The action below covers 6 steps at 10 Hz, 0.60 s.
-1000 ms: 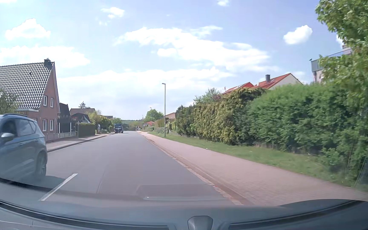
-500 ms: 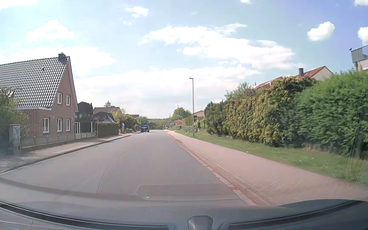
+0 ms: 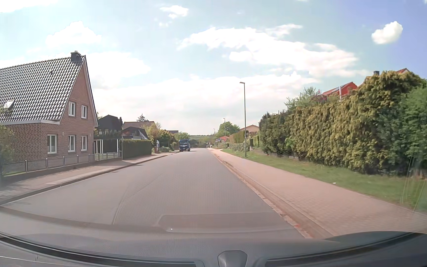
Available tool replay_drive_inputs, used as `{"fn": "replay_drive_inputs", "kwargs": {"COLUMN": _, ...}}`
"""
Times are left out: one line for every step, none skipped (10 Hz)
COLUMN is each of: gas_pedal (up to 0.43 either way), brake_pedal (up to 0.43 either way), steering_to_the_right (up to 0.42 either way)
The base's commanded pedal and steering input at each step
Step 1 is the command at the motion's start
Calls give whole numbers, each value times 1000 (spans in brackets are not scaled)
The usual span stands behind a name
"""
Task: Follow the waypoints while adhering to traffic rules and regulations
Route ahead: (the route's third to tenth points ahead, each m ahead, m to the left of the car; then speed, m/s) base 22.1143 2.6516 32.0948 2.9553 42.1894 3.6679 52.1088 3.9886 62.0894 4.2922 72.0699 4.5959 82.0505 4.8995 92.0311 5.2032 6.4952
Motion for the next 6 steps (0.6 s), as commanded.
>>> {"fn": "replay_drive_inputs", "kwargs": {"gas_pedal": 79, "brake_pedal": 0, "steering_to_the_right": -56}}
{"fn": "replay_drive_inputs", "kwargs": {"gas_pedal": 79, "brake_pedal": 0, "steering_to_the_right": -55}}
{"fn": "replay_drive_inputs", "kwargs": {"gas_pedal": 79, "brake_pedal": 0, "steering_to_the_right": -51}}
{"fn": "replay_drive_inputs", "kwargs": {"gas_pedal": 79, "brake_pedal": 0, "steering_to_the_right": -40}}
{"fn": "replay_drive_inputs", "kwargs": {"gas_pedal": 79, "brake_pedal": 0, "steering_to_the_right": -26}}
{"fn": "replay_drive_inputs", "kwargs": {"gas_pedal": 79, "brake_pedal": 0, "steering_to_the_right": -17}}
